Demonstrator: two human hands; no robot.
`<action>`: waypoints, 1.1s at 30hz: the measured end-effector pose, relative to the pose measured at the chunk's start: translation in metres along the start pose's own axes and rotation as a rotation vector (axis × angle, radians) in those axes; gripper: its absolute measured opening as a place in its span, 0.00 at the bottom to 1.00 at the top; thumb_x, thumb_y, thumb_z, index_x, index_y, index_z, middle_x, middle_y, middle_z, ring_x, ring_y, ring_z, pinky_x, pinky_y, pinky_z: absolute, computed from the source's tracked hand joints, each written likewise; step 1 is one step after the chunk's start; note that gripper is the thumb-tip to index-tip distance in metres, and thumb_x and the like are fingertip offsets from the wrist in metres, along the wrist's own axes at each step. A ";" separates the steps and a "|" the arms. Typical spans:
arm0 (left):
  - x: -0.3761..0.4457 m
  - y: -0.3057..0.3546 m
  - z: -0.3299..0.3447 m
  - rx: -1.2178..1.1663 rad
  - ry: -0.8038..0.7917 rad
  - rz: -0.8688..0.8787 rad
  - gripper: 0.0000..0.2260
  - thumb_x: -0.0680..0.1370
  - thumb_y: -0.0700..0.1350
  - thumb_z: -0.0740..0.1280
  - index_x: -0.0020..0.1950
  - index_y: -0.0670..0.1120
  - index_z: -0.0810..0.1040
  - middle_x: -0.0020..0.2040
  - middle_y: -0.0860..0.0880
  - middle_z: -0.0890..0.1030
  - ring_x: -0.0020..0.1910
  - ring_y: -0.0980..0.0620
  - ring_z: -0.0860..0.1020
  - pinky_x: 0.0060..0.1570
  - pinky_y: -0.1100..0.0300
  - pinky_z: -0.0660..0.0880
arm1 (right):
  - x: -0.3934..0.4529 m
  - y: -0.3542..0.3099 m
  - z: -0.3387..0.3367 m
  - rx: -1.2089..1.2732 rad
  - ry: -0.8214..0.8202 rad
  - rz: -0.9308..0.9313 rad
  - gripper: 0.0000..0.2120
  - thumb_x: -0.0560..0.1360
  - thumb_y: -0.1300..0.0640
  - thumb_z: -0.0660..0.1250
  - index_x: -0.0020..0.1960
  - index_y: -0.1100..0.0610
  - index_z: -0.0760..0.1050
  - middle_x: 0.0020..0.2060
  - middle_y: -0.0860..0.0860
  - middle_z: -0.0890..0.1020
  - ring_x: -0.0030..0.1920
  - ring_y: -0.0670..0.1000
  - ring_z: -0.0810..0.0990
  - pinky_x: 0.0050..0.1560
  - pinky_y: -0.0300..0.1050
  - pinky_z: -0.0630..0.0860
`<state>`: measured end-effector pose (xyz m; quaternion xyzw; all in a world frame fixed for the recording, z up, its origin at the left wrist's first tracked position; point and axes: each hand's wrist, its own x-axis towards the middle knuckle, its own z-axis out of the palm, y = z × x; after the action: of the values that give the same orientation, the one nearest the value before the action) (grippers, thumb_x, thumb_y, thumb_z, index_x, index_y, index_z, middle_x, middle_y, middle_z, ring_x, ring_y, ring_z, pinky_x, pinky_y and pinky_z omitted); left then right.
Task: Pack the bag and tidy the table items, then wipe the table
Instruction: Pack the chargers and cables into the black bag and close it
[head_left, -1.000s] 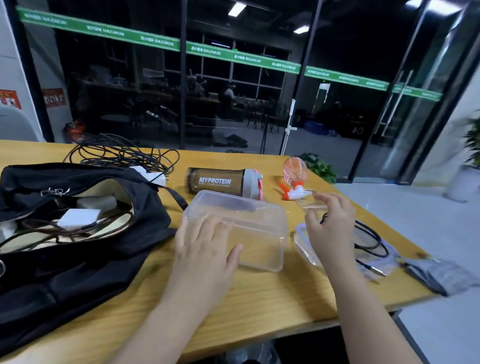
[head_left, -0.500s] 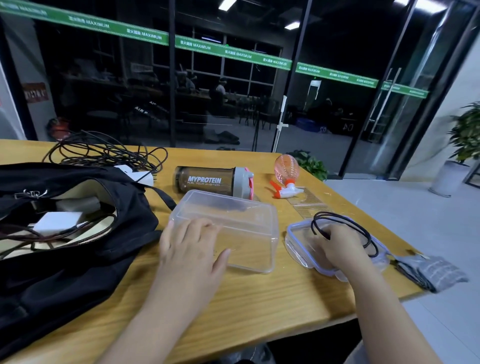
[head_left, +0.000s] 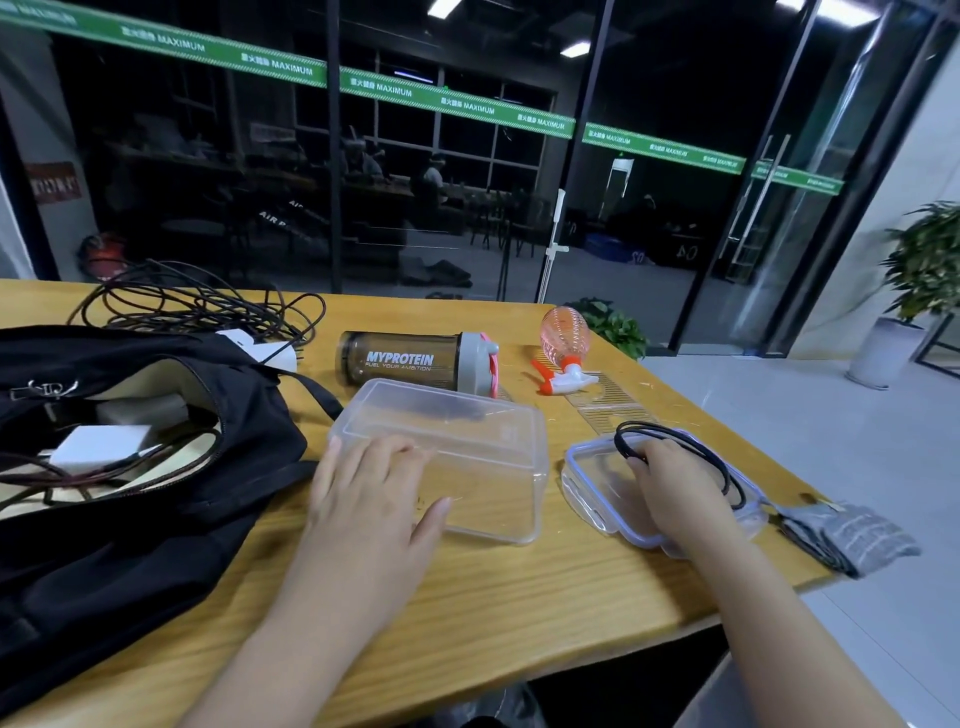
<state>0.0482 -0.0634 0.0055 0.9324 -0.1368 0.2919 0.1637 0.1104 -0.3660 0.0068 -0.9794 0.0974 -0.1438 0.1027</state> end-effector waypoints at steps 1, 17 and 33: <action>0.000 0.000 0.000 -0.005 -0.001 0.001 0.20 0.73 0.57 0.53 0.57 0.50 0.76 0.53 0.54 0.76 0.54 0.50 0.76 0.69 0.51 0.50 | 0.000 0.000 -0.001 0.000 0.005 -0.018 0.10 0.81 0.52 0.55 0.55 0.55 0.72 0.49 0.51 0.78 0.44 0.53 0.77 0.36 0.46 0.70; -0.001 -0.001 0.001 -0.010 -0.007 -0.001 0.21 0.73 0.58 0.52 0.58 0.51 0.76 0.54 0.54 0.75 0.55 0.50 0.73 0.69 0.51 0.50 | -0.021 0.019 -0.047 -0.017 -0.343 -0.004 0.05 0.76 0.53 0.66 0.50 0.52 0.78 0.45 0.48 0.82 0.44 0.50 0.80 0.42 0.45 0.77; -0.003 0.001 0.003 0.000 -0.026 -0.014 0.22 0.72 0.58 0.52 0.60 0.51 0.74 0.57 0.55 0.74 0.58 0.51 0.74 0.69 0.52 0.48 | -0.030 0.021 -0.044 -0.167 -0.197 -0.075 0.02 0.78 0.55 0.60 0.51 0.52 0.71 0.47 0.47 0.77 0.46 0.49 0.72 0.49 0.43 0.67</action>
<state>0.0467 -0.0646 0.0018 0.9370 -0.1323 0.2785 0.1642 0.0655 -0.3874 0.0352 -0.9969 0.0619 -0.0420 0.0245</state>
